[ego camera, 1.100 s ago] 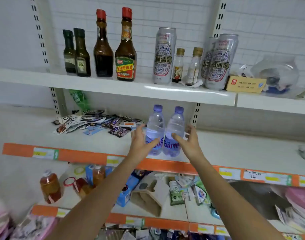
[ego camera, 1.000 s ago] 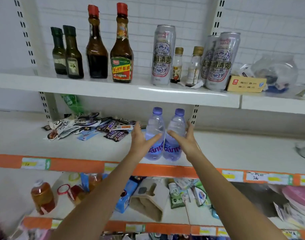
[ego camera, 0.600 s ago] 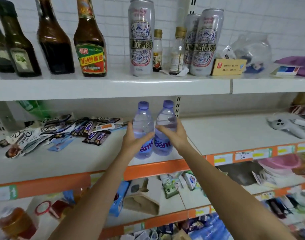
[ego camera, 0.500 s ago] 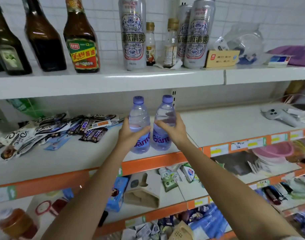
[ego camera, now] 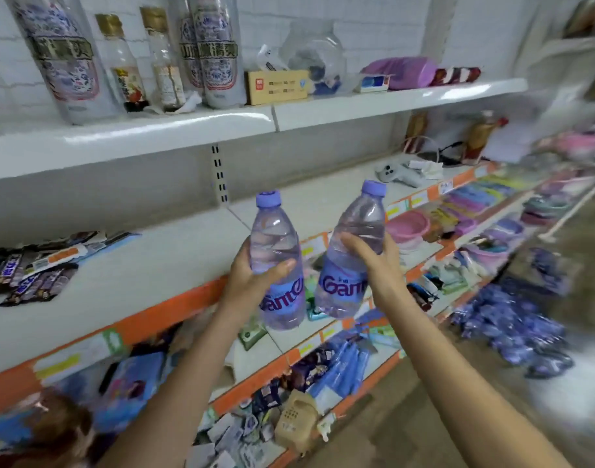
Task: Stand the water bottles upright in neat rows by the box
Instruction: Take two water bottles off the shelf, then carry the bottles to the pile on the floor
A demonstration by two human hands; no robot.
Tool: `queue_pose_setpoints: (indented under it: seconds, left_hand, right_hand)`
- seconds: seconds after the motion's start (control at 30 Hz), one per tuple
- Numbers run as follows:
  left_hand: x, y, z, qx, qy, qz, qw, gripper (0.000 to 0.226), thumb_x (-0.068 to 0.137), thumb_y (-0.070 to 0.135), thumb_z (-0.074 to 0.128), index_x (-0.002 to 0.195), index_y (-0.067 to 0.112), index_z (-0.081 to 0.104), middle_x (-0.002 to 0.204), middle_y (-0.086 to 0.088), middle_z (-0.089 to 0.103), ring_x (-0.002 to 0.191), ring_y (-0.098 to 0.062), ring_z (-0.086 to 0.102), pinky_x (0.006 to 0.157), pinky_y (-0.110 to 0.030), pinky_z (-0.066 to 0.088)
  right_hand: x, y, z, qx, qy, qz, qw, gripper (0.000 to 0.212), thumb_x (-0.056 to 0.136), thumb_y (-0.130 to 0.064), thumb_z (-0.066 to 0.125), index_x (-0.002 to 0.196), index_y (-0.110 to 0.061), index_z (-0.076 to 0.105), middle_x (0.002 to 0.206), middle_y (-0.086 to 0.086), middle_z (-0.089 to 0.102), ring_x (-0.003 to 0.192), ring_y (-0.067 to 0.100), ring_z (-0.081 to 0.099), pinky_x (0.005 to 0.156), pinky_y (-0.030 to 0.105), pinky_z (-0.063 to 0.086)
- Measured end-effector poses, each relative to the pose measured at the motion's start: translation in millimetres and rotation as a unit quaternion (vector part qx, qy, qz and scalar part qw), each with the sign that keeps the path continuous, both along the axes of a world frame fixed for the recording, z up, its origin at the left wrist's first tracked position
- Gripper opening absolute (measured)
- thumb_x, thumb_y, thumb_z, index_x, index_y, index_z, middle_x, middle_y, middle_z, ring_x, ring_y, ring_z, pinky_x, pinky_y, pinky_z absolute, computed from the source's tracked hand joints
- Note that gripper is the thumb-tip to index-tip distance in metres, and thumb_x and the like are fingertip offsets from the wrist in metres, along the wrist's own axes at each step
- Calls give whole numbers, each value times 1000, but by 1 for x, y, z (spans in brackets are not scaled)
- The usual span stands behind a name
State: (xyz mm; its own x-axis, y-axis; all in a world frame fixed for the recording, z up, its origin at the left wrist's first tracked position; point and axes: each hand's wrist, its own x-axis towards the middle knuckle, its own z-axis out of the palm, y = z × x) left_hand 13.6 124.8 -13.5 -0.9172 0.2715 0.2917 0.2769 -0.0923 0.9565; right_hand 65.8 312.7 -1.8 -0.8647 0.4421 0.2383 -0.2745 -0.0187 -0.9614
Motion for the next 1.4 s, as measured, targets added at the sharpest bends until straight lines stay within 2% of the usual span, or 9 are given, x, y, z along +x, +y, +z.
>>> queue_pose_setpoints:
  seconds: [0.1, 0.23, 0.37, 0.6, 0.73, 0.9, 1.1, 1.27, 1.4]
  left_hand:
    - [39, 70, -34, -1, -60, -28, 998, 31, 76, 6, 72, 100, 21, 59, 89, 7, 67, 78, 2, 67, 61, -9, 49]
    - [105, 157, -89, -41, -137, -109, 984, 44, 68, 27, 79, 103, 13, 58, 93, -3, 68, 84, -14, 66, 63, -14, 51]
    - [169, 236, -121, -89, -155, -192, 965, 44, 58, 29, 82, 92, 15, 57, 85, -6, 69, 72, -7, 67, 66, -17, 51]
    - [245, 357, -139, -119, -171, -277, 938, 32, 66, 5, 79, 88, 7, 57, 77, -2, 63, 52, 10, 60, 50, -4, 45]
    - [258, 430, -137, -127, -168, -325, 922, 44, 66, 13, 81, 102, 4, 56, 85, -4, 65, 56, 8, 62, 52, -6, 47]
    - [265, 528, -144, -158, -159, -386, 895, 76, 43, 43, 78, 107, 10, 56, 96, -5, 69, 83, -18, 67, 76, -31, 53]
    - [266, 667, -143, -175, -131, -436, 873, 47, 67, 13, 81, 104, 12, 53, 88, 0, 66, 67, -1, 65, 60, -15, 49]
    - [270, 772, -129, -173, -119, -459, 863, 37, 68, 22, 80, 90, 25, 51, 88, 6, 63, 79, -12, 62, 67, -24, 47]
    - [276, 839, -129, -196, -115, -473, 851, 69, 43, 51, 76, 100, 20, 52, 96, 1, 67, 86, -16, 65, 77, -34, 53]
  right_hand:
    - [64, 58, -28, -8, -50, -89, 995, 52, 61, -32, 76, 107, -10, 64, 96, 3, 71, 81, 11, 70, 69, 23, 54]
    - [171, 123, -68, -6, -136, -214, 967, 34, 65, -27, 80, 94, -18, 66, 90, 0, 71, 83, 19, 67, 78, 34, 53]
    - [275, 171, -100, 10, -216, -318, 923, 63, 41, -54, 73, 93, -18, 67, 86, -7, 73, 73, 4, 67, 74, 23, 54]
    - [400, 226, -128, -58, -264, -467, 842, 53, 41, -53, 72, 86, -27, 62, 87, -6, 71, 86, 15, 68, 85, 40, 55]
    - [432, 271, -132, -78, -256, -532, 804, 53, 40, -53, 73, 85, -27, 61, 86, -7, 71, 86, 16, 68, 86, 40, 54]
    - [448, 356, -141, -93, -253, -572, 775, 45, 49, -43, 79, 87, -26, 61, 87, -6, 71, 88, 18, 68, 83, 38, 54]
    - [441, 477, -135, -98, -245, -601, 755, 42, 51, -40, 74, 88, -25, 59, 90, -5, 69, 83, 13, 66, 73, 26, 48]
    - [443, 565, -129, -107, -230, -620, 743, 43, 56, -34, 80, 90, -21, 59, 90, -3, 69, 80, 14, 66, 67, 24, 48]
    - [449, 628, -135, -117, -235, -618, 741, 49, 51, -40, 79, 92, -23, 58, 93, -1, 70, 86, 17, 68, 78, 35, 55]
